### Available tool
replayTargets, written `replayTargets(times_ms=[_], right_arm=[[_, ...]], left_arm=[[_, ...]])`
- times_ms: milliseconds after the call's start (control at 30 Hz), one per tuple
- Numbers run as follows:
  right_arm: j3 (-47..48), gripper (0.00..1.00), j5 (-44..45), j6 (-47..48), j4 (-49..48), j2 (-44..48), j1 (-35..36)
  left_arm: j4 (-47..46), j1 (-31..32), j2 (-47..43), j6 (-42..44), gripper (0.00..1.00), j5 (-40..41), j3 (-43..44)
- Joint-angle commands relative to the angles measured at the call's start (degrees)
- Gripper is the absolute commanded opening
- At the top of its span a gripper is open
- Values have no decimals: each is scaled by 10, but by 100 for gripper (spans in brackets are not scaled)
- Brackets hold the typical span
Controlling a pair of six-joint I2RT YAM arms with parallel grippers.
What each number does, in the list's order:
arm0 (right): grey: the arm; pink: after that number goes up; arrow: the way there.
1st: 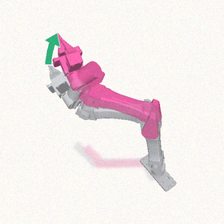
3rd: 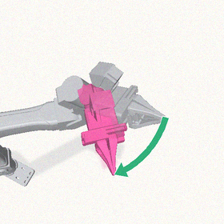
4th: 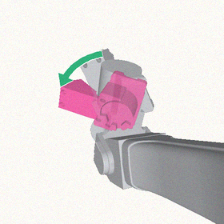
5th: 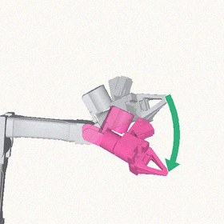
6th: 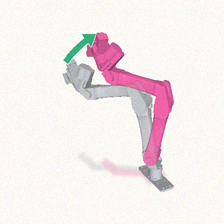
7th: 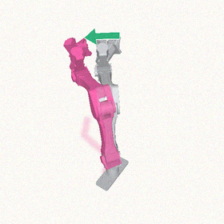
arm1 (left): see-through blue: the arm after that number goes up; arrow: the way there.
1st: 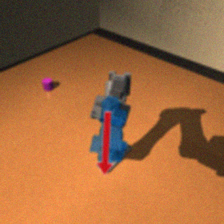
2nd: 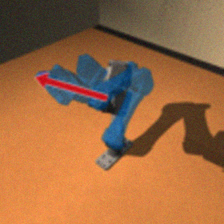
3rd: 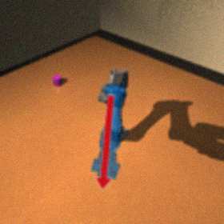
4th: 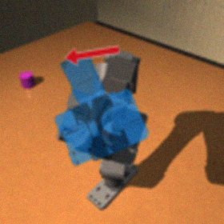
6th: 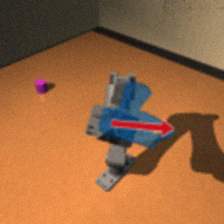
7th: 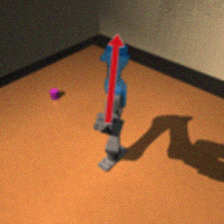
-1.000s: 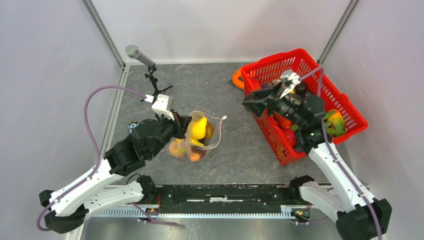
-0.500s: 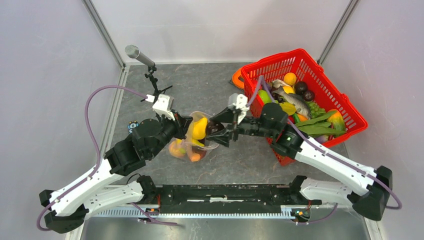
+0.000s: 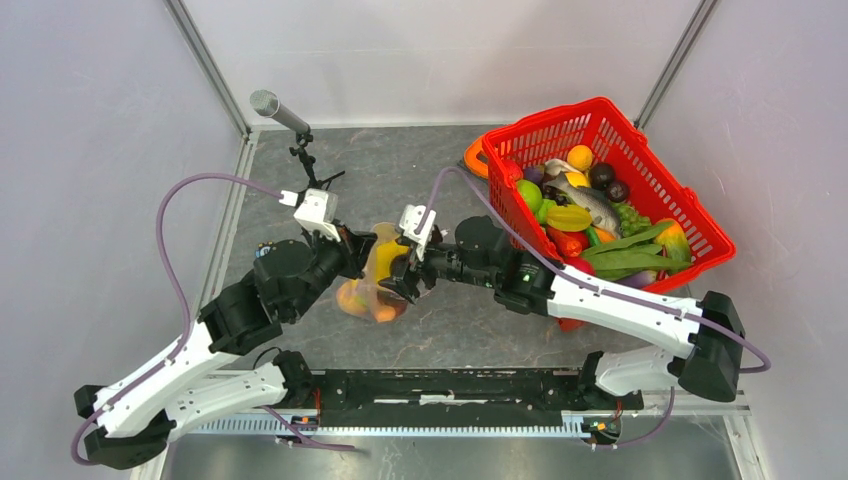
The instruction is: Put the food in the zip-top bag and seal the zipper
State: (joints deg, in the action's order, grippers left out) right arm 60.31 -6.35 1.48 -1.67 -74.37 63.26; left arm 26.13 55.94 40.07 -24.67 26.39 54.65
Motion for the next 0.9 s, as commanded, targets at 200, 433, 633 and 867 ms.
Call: replayTargets(times_ms=[200,433,633,867], right_arm=[[47,98,-72,-6,-64,22,3],[-11,93,51,35,-72,130,3],[-42,76,42,87,-8,133,-45],[-113,68,-193,172,-27,160,-160]], left_arm=[[31,-2,-33,-11,9,91,47],[42,-2,-44,-7,9,120,43],[39,-2,-43,-1,9,115,41],[47,-3,-42,6,9,106,42]])
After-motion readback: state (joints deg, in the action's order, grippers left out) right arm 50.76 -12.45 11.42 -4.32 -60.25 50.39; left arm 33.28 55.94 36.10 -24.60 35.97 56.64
